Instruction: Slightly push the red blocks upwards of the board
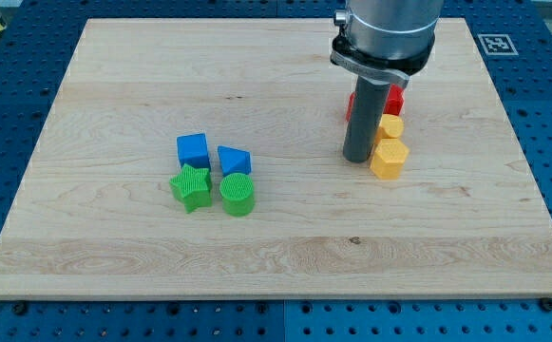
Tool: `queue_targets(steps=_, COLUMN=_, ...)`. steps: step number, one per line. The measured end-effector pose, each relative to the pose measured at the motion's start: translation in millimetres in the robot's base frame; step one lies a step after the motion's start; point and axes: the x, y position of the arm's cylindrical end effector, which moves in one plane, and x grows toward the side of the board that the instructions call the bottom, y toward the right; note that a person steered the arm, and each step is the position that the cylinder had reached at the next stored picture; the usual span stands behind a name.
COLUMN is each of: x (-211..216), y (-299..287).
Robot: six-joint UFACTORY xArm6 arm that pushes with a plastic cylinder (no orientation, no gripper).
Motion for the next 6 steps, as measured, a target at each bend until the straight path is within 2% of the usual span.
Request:
queue_targets(steps=3, x=-45.9, y=-7.3)
queue_targets(steps=6, x=-73.9, y=-15.7)
